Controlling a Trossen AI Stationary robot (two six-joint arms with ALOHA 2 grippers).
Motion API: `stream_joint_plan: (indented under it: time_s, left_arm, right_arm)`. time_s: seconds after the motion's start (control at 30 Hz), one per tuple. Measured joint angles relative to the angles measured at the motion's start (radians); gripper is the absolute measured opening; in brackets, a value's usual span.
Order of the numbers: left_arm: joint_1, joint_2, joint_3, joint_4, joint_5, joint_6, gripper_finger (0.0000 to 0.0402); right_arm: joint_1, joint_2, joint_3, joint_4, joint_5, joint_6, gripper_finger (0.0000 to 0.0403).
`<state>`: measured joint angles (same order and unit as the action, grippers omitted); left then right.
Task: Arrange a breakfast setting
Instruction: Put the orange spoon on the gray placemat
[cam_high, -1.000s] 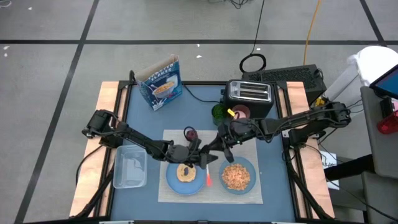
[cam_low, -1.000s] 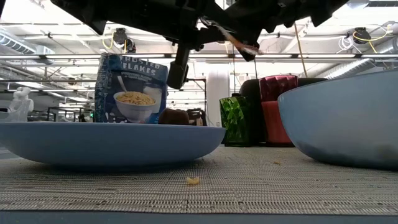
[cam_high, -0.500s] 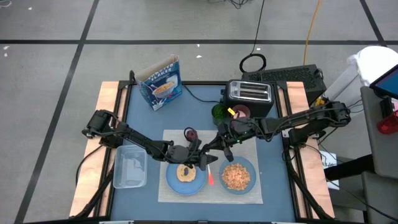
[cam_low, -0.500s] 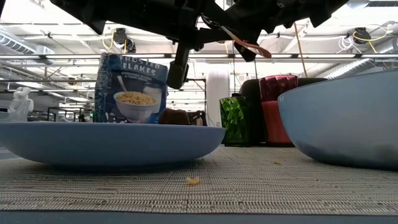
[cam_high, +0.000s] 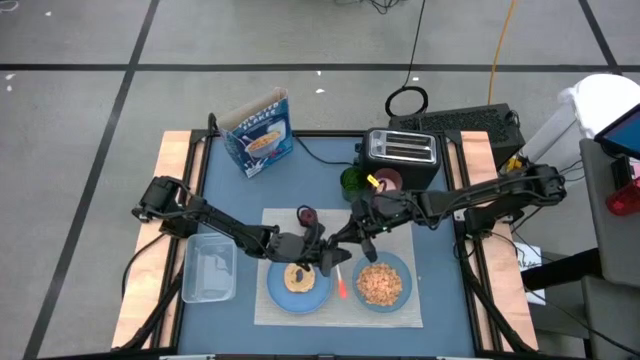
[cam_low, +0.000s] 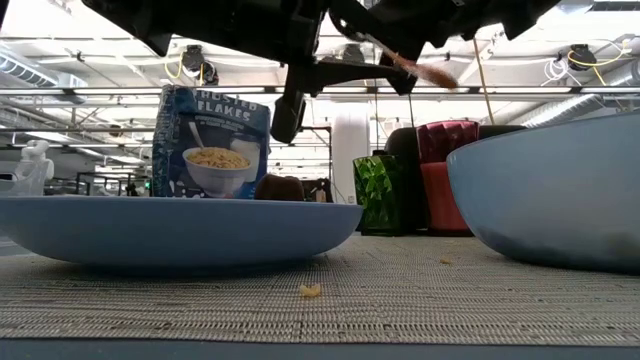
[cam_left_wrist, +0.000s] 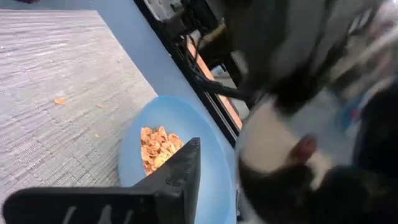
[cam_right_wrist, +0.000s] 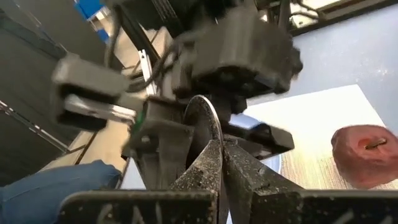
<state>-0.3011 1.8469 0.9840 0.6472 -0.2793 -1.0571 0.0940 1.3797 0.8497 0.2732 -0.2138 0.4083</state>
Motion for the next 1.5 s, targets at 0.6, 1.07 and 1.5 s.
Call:
stream_joint_plan:
  time_s: [0.6, 1.07, 1.5]
  left_arm:
    - [0.005, -0.002, 0.002, 0.019, 0.054, 0.055, 0.0111]
    - [0.006, 0.001, 0.000, -0.046, 0.079, 0.120, 0.0111]
    - [-0.003, -0.094, 0.001, -0.163, 0.273, 0.284, 0.0111]
  right_arm:
    - [-0.037, -0.273, 0.000, -0.411, 0.009, 0.193, 0.0002]
    - [-0.035, -0.374, 0.000, -0.620, 0.057, 0.284, 0.0001]
    - [-0.014, -0.206, 0.000, -0.453, 0.057, 0.288, 0.0000]
